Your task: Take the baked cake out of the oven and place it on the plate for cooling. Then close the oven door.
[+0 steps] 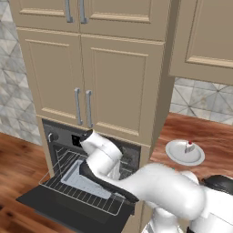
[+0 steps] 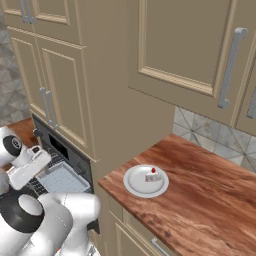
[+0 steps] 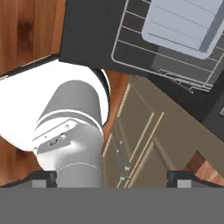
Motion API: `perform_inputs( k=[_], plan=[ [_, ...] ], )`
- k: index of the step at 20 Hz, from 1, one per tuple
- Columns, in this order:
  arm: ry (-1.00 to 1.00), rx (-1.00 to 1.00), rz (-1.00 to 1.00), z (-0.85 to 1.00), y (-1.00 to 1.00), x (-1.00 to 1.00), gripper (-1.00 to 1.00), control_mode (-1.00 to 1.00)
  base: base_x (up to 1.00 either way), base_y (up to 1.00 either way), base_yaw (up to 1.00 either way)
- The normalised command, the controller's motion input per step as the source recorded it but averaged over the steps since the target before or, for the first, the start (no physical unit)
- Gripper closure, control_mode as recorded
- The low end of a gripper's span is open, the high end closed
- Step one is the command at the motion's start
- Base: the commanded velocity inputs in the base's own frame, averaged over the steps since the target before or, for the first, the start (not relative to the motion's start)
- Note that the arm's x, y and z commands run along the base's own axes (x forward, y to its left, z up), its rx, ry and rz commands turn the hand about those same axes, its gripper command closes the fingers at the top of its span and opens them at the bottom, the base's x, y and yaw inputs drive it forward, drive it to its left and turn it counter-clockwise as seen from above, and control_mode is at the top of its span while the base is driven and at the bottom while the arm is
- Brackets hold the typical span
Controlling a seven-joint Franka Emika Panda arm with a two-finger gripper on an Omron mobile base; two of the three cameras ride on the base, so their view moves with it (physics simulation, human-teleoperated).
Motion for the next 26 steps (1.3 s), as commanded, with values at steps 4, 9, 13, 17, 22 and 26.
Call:
perform_inputs(
  k=[4,9,13,17,22,26],
  plan=[
    [0.42,-0.26,0.17,-0.05,0.56,0.18,-1.0,-1.0,0.0,0.0,0.0],
    [0.01,-0.18,0.22,-0.4,0.3,-0.01,-1.0,-1.0,0.0,0.0,0.0],
    [-0.01,-0.12,0.32,-0.4,0.19,-0.11,-1.0,-1.0,0.0,0.0,0.0],
    [0.0,-0.03,0.32,-0.23,0.08,-0.01,-1.0,-1.0,0.0,0.0,0.0],
    [0.0,0.0,0.26,-0.2,0.04,0.0,1.0,-1.0,0.0,0.0,0.0],
    [0.0,0.0,0.19,-0.23,0.02,0.0,1.0,-1.0,0.0,0.0,0.0]
  ],
)
